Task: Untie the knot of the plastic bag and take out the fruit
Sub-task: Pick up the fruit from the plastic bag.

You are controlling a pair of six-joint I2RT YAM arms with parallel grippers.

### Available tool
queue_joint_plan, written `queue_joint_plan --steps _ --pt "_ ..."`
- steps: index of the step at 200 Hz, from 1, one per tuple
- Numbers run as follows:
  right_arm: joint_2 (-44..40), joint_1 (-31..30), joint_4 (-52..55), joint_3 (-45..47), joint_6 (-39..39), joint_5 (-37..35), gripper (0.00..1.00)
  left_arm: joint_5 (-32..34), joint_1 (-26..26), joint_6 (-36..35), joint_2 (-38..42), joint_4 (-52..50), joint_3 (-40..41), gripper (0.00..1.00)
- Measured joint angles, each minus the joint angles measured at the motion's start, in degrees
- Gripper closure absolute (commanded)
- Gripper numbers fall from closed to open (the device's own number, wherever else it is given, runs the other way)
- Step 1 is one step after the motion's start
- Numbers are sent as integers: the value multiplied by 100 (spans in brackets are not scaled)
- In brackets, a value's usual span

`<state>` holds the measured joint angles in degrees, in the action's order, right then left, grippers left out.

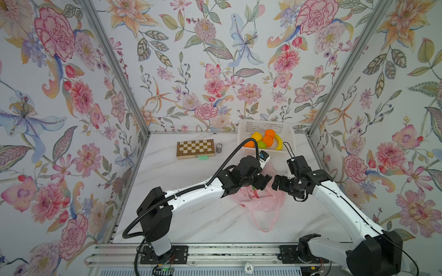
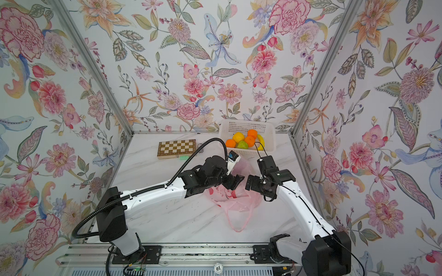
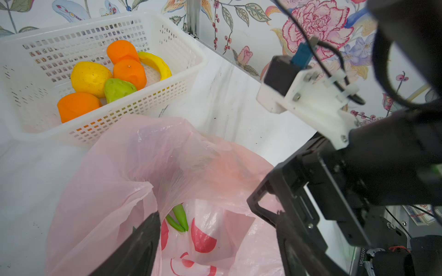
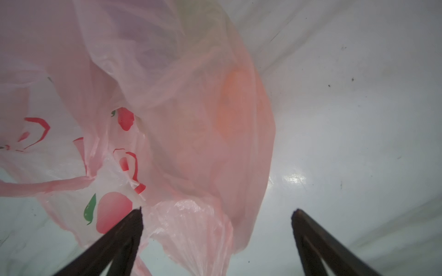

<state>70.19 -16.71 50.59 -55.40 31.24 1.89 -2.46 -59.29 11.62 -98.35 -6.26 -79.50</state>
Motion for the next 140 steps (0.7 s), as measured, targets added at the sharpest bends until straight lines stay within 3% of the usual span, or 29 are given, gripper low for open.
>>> queue_joint_plan --steps 14,42,64,95,140 --pt "247 -4 -173 76 13 -127 20 55 -46 33 0 61 37 21" --pt "286 44 -538 341 -26 -520 63 122 -177 28 -7 170 48 20" --pt "153 282 -785 588 2 -741 84 133 -262 31 -118 339 48 21" --pt "142 658 -1117 907 17 -763 90 146 -328 144 -472 673 42 22" --pt "584 1152 -1845 1274 -44 20 91 162 -422 299 -1145 898 -129 26"
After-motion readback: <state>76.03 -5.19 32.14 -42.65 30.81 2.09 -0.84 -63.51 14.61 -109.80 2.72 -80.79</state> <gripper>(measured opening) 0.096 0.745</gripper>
